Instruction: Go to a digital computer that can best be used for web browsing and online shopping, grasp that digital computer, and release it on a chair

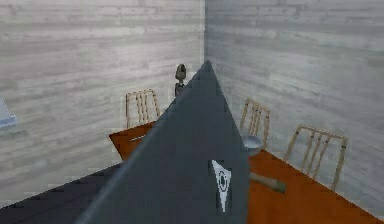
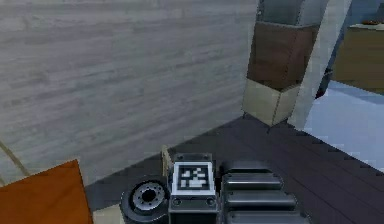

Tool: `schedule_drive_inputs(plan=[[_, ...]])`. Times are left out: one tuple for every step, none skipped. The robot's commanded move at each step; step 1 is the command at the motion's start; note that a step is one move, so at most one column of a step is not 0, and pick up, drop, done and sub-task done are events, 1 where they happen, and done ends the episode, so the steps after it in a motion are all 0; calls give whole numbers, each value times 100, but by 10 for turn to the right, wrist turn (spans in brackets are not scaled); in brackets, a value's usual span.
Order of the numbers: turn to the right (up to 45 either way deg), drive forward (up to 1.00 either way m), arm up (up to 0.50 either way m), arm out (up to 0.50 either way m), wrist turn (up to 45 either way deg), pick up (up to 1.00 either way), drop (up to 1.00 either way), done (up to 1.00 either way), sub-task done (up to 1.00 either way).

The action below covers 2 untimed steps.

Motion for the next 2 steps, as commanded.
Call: schedule_drive_inputs(plan=[[-60, 0, 0, 0, 0, 0, 0, 0, 0], [-30, 0, 0, 0, 0, 0, 0, 0, 0]])
